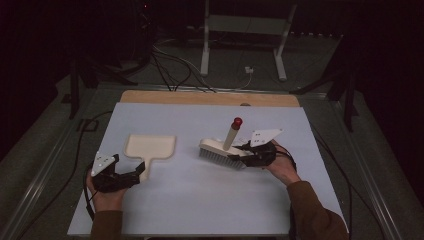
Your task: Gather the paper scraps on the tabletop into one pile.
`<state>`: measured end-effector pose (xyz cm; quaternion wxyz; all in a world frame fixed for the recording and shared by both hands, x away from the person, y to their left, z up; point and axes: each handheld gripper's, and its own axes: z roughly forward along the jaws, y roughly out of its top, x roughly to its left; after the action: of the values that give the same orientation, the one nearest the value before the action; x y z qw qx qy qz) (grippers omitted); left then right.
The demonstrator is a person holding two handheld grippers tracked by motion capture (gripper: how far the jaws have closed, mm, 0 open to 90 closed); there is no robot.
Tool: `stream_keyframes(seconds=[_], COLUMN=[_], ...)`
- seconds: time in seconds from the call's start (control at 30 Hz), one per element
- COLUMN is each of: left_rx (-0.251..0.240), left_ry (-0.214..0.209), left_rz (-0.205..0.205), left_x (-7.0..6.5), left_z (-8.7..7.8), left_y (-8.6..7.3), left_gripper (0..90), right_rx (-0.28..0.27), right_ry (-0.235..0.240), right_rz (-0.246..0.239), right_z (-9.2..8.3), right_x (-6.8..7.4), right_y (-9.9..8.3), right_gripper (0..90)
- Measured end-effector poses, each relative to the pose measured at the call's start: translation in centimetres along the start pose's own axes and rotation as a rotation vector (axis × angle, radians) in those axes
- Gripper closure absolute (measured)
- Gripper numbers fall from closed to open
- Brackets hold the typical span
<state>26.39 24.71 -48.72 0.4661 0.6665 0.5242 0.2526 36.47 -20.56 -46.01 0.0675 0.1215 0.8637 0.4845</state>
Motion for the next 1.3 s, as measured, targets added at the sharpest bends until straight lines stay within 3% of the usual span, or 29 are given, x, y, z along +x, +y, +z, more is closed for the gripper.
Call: stream_keyframes(seconds=[0.2,0.37,0.53,0.67,0.83,0.93,1.0,1.1,1.3], left_rx=[-0.002,-0.001,0.0,0.003,0.007,0.006,0.004,0.004,0.006], left_ry=[0.002,0.002,0.002,0.002,0.002,0.002,0.002,0.002,0.002], left_rz=[-0.002,-0.001,0.0,0.001,0.005,0.003,0.001,0.002,0.003], left_x=[0.0,0.0,0.0,0.0,-0.1,-0.1,0.0,0.0,-0.1], left_z=[-0.1,0.0,0.0,0.0,0.1,0.0,0.0,0.0,0.1], left_y=[0.0,0.0,0.0,0.0,0.0,0.0,0.0,0.0,0.0], left_gripper=[0.5,0.5,0.5,0.6,0.5,0.5,0.5,0.5,0.5], right_rx=[-0.125,-0.154,-0.156,-0.107,0.014,0.076,0.115,0.156,0.206], right_ry=[-0.023,-0.147,-0.289,-0.438,-0.653,-0.756,-0.802,-0.832,-0.864], right_rz=[0.078,0.155,0.262,0.338,0.414,0.463,0.508,0.54,0.559], right_z=[-1.6,-3.1,-4.4,-5.0,-4.5,-3.8,-3.3,-2.6,-1.4], right_x=[0.0,-0.4,-1.0,-1.1,-0.5,-0.4,-0.4,-0.3,0.8], right_y=[0.7,0.8,0.3,0.2,0.2,-0.1,-0.5,-0.9,-1.2], right_gripper=[67.9,67.9,67.8,67.9,67.8,67.9,67.8,67.9,67.9])
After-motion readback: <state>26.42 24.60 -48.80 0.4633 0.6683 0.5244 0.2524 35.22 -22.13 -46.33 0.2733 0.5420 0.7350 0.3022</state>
